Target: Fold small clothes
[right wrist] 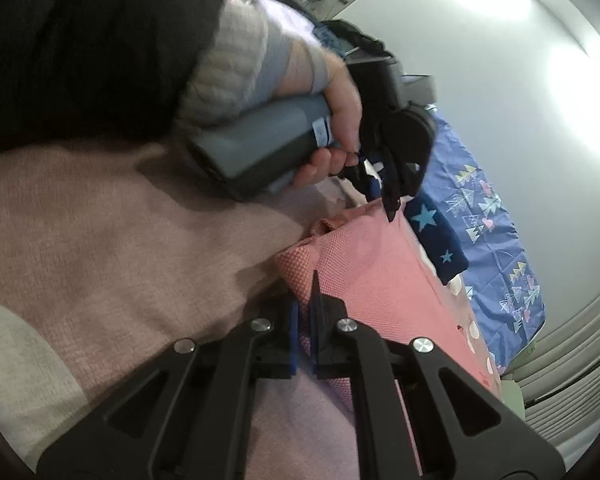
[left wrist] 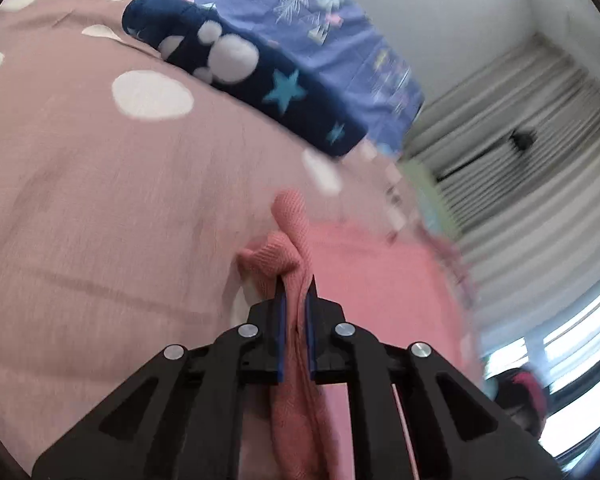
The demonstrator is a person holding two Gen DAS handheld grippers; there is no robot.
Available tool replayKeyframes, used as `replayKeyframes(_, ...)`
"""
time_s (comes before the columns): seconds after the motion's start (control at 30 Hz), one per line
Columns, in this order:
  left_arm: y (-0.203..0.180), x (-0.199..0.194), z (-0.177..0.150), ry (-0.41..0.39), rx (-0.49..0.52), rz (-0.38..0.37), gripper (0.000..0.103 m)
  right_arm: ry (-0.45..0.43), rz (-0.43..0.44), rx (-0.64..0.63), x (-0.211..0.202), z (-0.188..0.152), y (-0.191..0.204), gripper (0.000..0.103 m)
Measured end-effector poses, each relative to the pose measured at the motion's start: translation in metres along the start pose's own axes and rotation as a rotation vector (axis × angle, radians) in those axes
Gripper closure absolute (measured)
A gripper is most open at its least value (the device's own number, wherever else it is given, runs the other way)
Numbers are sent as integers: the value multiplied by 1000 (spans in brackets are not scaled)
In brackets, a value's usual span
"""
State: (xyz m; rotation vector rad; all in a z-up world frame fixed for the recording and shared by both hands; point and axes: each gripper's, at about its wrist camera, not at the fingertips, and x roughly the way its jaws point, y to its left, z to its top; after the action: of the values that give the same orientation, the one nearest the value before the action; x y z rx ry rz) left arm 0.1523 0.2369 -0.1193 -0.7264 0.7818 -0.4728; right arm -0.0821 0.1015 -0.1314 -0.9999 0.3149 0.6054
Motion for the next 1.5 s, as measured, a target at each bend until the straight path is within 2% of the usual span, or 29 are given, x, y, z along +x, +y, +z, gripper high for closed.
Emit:
replayKeyframes(0.07,0,-9,1,-53,11,-41,96,-30,10,33,-6,-1,-7,99)
replayKeyframes(0.13,6,-5,-3,-38,11,6,96,-26,30,48,-5,-1,-9,99)
replayKeyframes(0.17,16,3,-7,-6,-15,58,96,-14,37,39,-3,-1,-6,99)
replayKeyframes(0.23,16,1,-7,-9,-23,54,96,1,23,5,-1,0,2,99)
replayKeyframes(0.3,7,1,-10,-18,27,106,95,-3,9,-2,-2,0,4,99)
replayKeyframes(0.37,6,0,-10,-25,34,113,93,-7,9,8,-3,-1,3,99)
replayKeyframes(0.5,13,-4,-11,-15,-2,88,83,-3,0,3,-7,-1,4,95)
replayKeyframes(0.57,7,-4,-13,14,21,74,75,13,-15,-22,-10,-4,9,93)
replayKeyframes(0.63,0,0,-16,43,62,57,61,39,-37,-33,-8,-6,11,91)
replayKeyframes(0.73,-9,7,-18,72,113,75,55,82,-61,-15,0,-6,8,89)
replayKeyframes(0.87,-10,19,-12,77,107,82,57,120,-79,2,17,0,7,90)
replayKeyframes(0.93,-8,24,-11,83,104,100,75,120,-86,-9,22,4,8,92)
replayKeyframes(0.97,-5,25,-9,83,89,103,79,121,-88,-12,24,5,9,94)
replayKeyframes(1.03,4,22,-8,77,44,61,88,120,-84,-2,26,6,7,98)
replayKeyframes(1.1,6,20,-9,70,32,42,90,95,-79,35,19,5,-1,98)
replayKeyframes(1.2,1,20,-10,71,48,65,90,60,-67,137,9,5,-22,98)
replayKeyframes(1.37,-5,18,-9,68,47,77,90,63,40,358,2,3,-61,98)
replayKeyframes(1.5,-18,13,-5,53,48,77,91,55,88,454,-6,1,-77,98)
